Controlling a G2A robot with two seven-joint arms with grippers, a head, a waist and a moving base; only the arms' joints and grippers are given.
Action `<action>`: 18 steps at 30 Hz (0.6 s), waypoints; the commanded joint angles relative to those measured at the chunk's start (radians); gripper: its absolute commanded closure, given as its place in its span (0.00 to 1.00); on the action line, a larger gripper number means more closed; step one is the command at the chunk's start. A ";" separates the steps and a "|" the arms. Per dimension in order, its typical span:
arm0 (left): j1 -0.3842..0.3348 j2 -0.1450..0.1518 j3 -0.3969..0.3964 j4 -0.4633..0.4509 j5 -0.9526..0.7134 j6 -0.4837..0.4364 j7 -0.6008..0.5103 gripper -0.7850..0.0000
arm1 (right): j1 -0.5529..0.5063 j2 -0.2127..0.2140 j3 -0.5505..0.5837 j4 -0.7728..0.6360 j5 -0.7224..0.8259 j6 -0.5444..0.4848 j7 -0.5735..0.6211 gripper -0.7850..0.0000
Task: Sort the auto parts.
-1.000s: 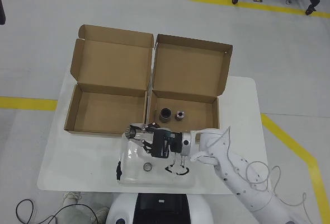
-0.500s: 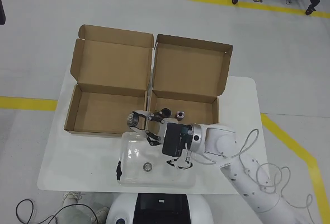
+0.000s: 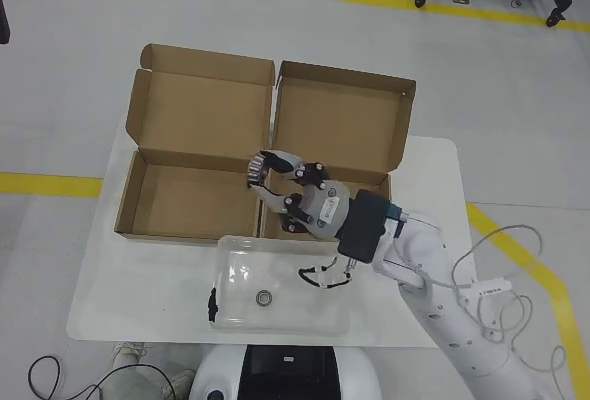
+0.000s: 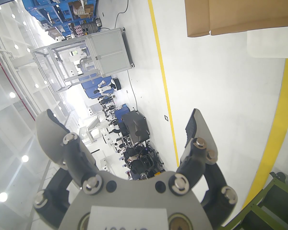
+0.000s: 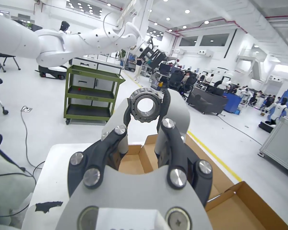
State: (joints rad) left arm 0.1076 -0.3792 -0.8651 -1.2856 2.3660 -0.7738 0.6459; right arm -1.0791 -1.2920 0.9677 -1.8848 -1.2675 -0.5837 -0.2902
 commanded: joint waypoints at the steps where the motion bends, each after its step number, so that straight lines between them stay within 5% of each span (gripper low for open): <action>1: 0.000 0.000 0.000 0.000 0.000 0.000 0.000 0.00 | -0.008 0.000 0.009 -0.008 -0.002 0.016 -0.010 1.00; 18: 0.000 0.000 0.000 0.000 0.000 0.000 0.000 0.00 | 0.026 -0.013 -0.028 0.104 -0.021 0.035 0.061 1.00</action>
State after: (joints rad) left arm 0.1076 -0.3792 -0.8651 -1.2856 2.3660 -0.7738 0.6459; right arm -1.0641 -1.3029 0.9469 -1.8029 -1.2869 -0.5530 -0.2453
